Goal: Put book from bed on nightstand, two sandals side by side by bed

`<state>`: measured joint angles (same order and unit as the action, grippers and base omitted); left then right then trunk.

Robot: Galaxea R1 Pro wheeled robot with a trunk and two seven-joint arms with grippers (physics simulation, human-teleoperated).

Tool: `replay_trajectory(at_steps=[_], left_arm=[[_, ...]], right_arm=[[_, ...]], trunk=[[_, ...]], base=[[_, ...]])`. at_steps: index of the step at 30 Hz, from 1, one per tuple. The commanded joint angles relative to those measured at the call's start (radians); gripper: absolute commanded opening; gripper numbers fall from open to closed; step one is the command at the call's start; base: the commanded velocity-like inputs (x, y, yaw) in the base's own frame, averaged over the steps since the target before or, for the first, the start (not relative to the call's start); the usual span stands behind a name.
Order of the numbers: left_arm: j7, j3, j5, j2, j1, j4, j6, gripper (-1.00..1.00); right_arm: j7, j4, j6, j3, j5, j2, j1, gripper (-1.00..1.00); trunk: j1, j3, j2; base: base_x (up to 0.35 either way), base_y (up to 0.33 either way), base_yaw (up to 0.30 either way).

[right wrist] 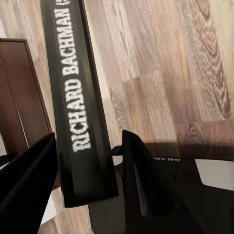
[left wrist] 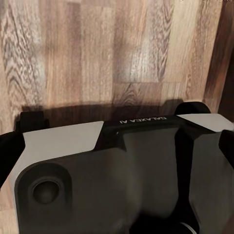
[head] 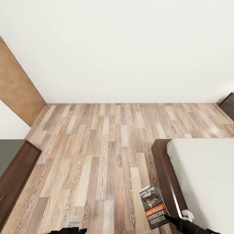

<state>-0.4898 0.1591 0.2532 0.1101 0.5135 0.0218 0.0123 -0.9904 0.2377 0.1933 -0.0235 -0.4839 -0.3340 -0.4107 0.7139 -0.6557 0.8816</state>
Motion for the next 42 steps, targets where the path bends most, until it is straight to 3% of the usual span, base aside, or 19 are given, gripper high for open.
replay_trajectory(at_steps=[1,42], left_arm=[[-0.003,0.008,0.009,0.000,0.000,0.000,0.001,1.00],[-0.001,0.007,0.011,-0.007,-0.004,-0.002,0.001,1.00]], right_arm=[[-0.002,0.000,0.010,-0.003,-0.008,0.000,0.000,-1.00],[-0.002,0.000,0.008,-0.003,-0.008,0.000,0.000,-1.00]], trunk=[[0.000,0.001,0.001],[0.000,0.066,0.001]], base=[[0.000,0.000,-0.075],[0.000,0.000,-0.012]])
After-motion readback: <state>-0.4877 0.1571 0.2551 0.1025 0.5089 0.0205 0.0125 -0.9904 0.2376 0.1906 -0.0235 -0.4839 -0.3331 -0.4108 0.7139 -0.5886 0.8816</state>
